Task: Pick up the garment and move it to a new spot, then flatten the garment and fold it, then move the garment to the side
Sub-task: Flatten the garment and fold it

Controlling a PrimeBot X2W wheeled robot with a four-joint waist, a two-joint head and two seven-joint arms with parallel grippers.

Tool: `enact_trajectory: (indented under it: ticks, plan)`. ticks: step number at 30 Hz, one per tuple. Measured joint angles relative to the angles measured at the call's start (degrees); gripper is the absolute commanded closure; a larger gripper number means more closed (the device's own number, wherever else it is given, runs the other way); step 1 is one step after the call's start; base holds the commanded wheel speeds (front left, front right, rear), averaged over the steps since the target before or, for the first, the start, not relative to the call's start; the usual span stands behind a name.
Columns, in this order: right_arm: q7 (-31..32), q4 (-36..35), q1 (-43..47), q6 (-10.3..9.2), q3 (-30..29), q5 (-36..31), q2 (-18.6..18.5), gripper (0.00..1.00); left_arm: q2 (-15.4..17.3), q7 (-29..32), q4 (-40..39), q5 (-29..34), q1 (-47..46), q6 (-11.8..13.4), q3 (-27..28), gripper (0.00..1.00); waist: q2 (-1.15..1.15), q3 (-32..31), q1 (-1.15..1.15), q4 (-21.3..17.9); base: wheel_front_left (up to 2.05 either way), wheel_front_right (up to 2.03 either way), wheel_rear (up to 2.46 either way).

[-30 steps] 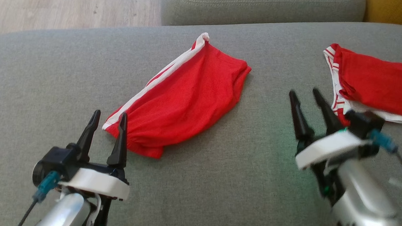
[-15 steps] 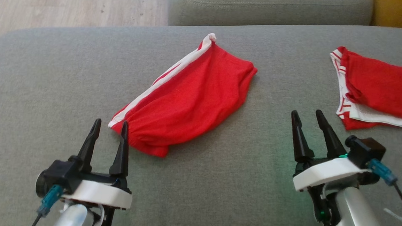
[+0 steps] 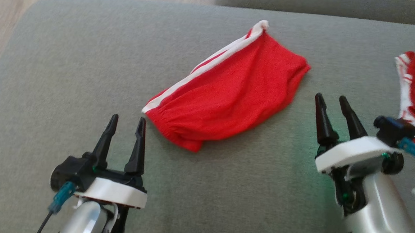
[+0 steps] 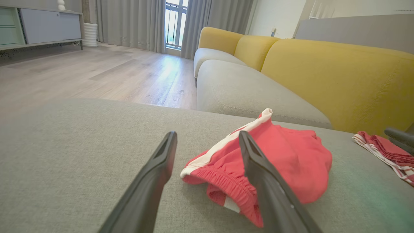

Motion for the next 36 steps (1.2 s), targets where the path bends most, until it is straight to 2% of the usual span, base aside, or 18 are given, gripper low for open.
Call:
enact_trajectory:
  ticks: [5,9,14,23,36]
  plan:
    - [3.1,2.5,-3.2,0.00,-0.9,5.5,0.1,0.00,-1.2,0.0,1.1,0.5,-0.8,-1.7,0.0,0.00,0.00,1.7,0.00,2.6,0.00,0.00,0.00]
    - [5.8,7.2,-5.7,0.00,-3.1,9.9,0.2,0.00,-2.6,0.0,1.9,1.1,-1.9,-2.9,0.3,0.00,0.00,3.0,0.00,5.2,0.00,0.00,0.00]
    - [7.8,14.5,-9.5,0.00,-6.4,10.5,0.2,0.00,-4.1,0.0,2.5,1.7,-2.6,-4.1,1.0,0.00,0.00,4.1,0.00,7.8,0.00,0.00,0.00]
    - [11.5,25.0,-19.8,-0.02,-11.9,5.4,-0.3,0.00,-6.6,0.0,3.6,3.0,-2.6,-5.4,1.3,0.00,0.00,6.1,-0.01,11.2,0.00,0.00,0.00]
    - [14.2,32.0,-30.0,-0.02,-16.1,-1.8,-1.2,0.00,-7.9,0.0,4.0,4.0,-4.7,-6.6,1.6,0.00,0.00,10.0,-0.01,14.7,0.00,0.00,0.00]
